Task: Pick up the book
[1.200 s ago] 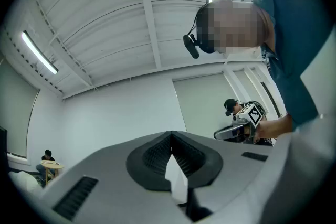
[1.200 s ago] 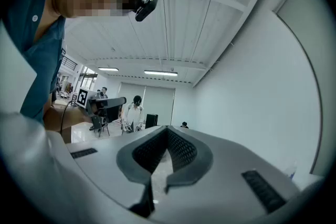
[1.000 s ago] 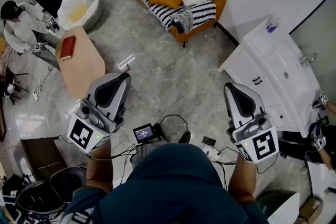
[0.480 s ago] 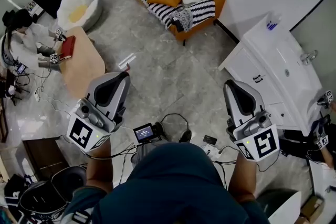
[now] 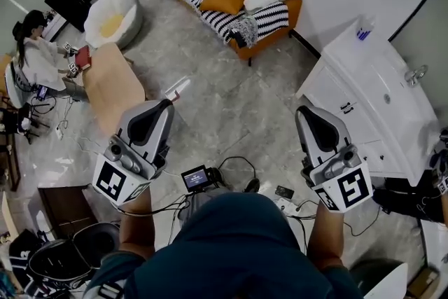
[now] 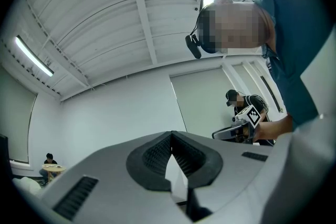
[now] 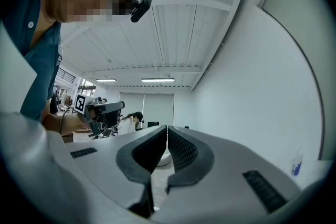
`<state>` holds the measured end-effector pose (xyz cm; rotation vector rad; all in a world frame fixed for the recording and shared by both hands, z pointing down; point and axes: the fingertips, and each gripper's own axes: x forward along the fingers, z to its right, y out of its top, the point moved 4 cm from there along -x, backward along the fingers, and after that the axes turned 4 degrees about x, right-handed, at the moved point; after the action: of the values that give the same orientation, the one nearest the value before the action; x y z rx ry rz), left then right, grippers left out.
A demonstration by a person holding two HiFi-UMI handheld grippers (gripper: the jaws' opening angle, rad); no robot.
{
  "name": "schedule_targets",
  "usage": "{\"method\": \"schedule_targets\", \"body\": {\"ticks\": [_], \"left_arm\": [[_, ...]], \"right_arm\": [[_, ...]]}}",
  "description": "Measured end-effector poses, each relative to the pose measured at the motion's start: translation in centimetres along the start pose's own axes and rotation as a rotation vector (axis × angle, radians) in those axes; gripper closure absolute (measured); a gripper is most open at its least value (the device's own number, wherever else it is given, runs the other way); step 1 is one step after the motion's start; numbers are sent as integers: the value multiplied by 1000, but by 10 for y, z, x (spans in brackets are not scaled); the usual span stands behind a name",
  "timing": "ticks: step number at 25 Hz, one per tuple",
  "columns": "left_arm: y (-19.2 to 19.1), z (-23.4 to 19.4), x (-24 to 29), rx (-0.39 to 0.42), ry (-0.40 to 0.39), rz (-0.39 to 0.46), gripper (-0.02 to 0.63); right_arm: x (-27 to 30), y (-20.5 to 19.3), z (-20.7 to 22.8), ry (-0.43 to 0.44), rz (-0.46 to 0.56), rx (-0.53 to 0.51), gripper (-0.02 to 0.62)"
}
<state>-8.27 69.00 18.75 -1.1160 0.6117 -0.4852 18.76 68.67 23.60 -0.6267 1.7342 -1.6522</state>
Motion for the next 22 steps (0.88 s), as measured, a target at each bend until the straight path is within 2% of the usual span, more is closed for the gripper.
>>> {"method": "schedule_targets", "body": {"ticks": [5, 12, 22], "left_arm": [[-13, 0, 11, -3, 9, -14, 603], [-28, -38, 1, -40, 24, -18, 603], [-73, -148, -12, -87, -10, 24, 603]], "right_arm": [[7, -10, 17, 9, -9, 11, 581], [42, -13, 13, 1, -43, 5, 581], [144, -28, 0, -62, -63, -11, 581]]}}
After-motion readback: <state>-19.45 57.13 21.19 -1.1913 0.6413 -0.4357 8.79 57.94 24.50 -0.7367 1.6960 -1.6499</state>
